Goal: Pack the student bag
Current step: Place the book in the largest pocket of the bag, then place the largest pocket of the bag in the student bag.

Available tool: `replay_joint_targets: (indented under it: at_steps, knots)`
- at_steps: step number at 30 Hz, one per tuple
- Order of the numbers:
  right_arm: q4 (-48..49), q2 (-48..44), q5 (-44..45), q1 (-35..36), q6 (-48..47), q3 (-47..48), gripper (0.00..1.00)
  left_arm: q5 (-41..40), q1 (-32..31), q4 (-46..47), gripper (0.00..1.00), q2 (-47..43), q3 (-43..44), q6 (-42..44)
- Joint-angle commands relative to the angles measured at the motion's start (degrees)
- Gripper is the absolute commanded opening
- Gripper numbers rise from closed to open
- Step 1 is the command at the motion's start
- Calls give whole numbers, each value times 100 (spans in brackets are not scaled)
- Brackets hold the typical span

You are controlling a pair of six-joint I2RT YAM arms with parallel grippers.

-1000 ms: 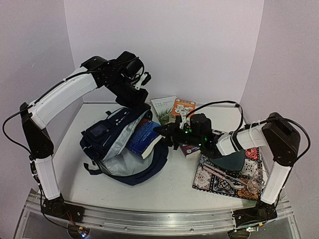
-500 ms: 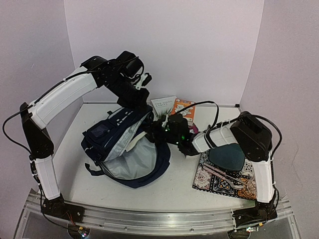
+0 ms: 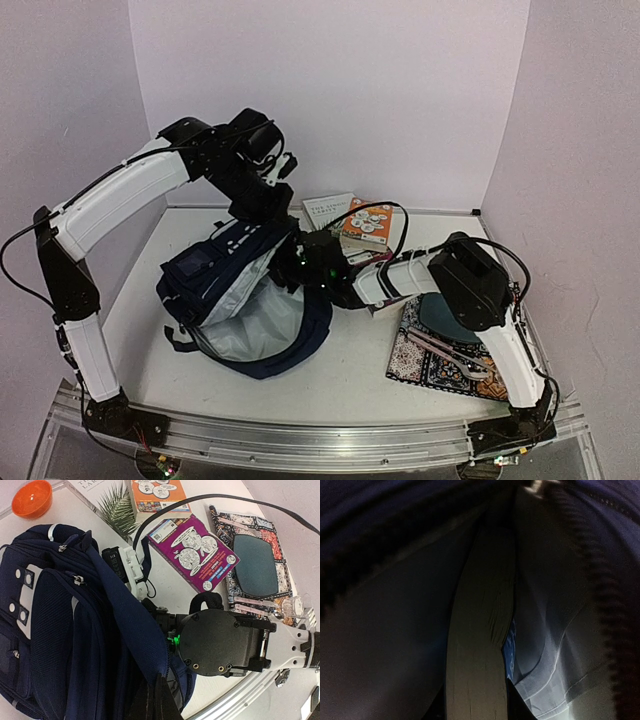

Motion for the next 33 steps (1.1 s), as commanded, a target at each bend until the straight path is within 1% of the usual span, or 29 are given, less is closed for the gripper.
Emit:
replay_joint_targets:
  at_steps: [1, 5, 7, 10, 12, 17, 19, 21, 23, 25, 28, 33]
  knots:
    - [236, -46, -296, 140, -386, 609, 17, -310, 26, 695, 0, -733, -142, 35]
    - [-375, 46, -730, 151, -759, 899, 40, -636, 128, 721, 0, -840, -534, 110]
    - [-509, -35, -957, 147, -922, 879, 49, -793, 223, 726, 0, -917, -779, 153]
    - [-776, -358, -1168, 152, -1270, 640, 57, -1030, 387, 737, 0, -1041, -1252, 227]
    - [-1092, -630, -1220, 150, -1602, 456, 63, -1035, 520, 762, 0, -1136, -1499, 269]
    - [-1939, -1309, -1198, 154, -2321, 87, 74, -1068, 752, 814, 0, -1268, -1915, 385]
    - [-2228, -1449, -1285, 154, -2511, 29, 77, -1027, 792, 845, 0, -1275, -2014, 398]
    - [-2563, -1514, -1385, 156, -2764, 81, 77, -943, 804, 879, 0, -1263, -2044, 398]
    - [-2824, -1702, -1346, 162, -2989, -85, 77, -897, 809, 911, 0, -1248, -2079, 410]
    - [-3105, -2040, -1074, 154, -3299, -351, 77, -926, 813, 911, 0, -1246, -2165, 443]
    - [-3741, -2529, -605, 108, -3996, -568, 77, -981, 812, 905, 0, -1270, -2520, 474]
    - [-5183, -3027, 387, -201, -5017, -582, 84, -793, 810, 945, 0, -1330, -3121, 453]
